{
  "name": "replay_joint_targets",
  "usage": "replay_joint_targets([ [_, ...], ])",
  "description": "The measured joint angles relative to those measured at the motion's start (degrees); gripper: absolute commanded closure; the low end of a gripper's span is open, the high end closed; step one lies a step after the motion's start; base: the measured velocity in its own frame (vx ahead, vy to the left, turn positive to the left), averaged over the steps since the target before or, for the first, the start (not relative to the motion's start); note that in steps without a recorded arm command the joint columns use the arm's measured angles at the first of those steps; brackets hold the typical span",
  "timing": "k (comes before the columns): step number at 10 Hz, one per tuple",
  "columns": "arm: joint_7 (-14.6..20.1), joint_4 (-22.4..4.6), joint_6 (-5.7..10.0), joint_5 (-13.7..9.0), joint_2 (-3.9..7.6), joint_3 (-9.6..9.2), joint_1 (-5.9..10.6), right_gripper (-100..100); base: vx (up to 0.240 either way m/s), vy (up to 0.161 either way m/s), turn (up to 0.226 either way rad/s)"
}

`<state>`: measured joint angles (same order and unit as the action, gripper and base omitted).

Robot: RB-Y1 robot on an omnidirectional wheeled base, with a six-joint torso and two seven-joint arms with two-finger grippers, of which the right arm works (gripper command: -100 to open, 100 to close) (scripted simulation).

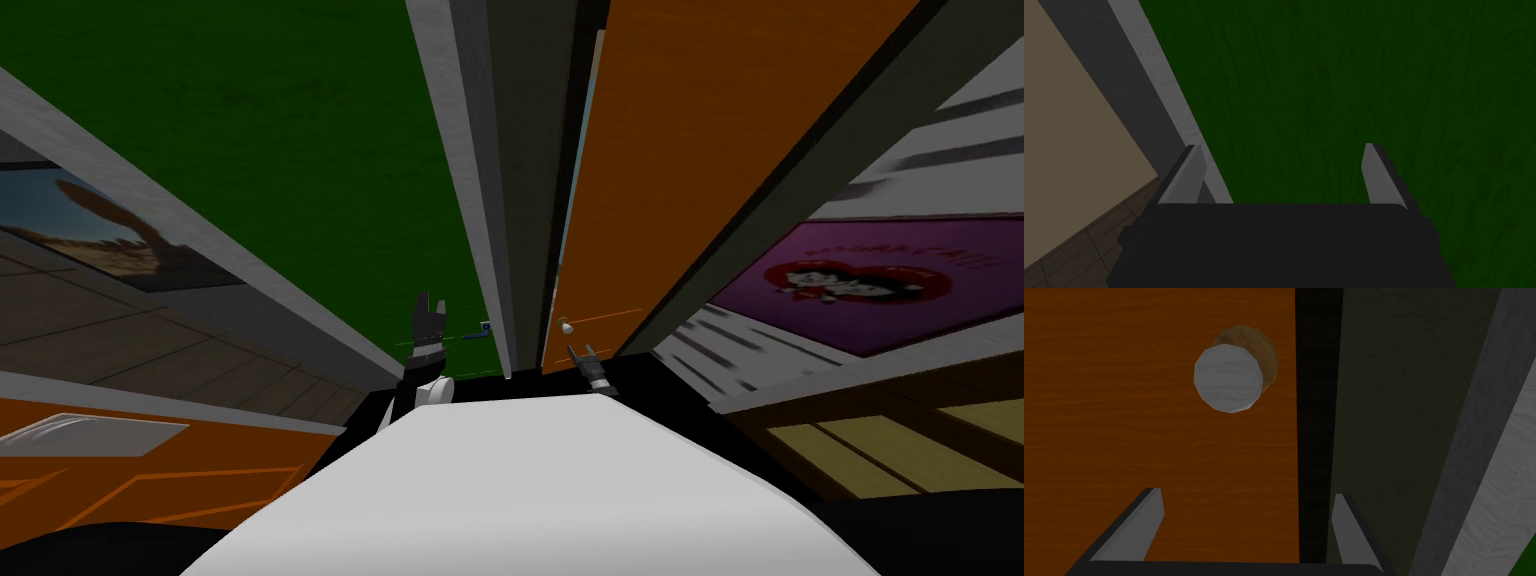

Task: Pull the door open

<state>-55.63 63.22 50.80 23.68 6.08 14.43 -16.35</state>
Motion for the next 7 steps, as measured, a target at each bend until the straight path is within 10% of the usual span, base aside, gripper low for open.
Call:
replay_joint_targets([
  [7, -5.49, -6.24, 1.14, 1.76, 0.62, 1.17, 1.97, -100, 0.047, -0.023, 0.034],
])
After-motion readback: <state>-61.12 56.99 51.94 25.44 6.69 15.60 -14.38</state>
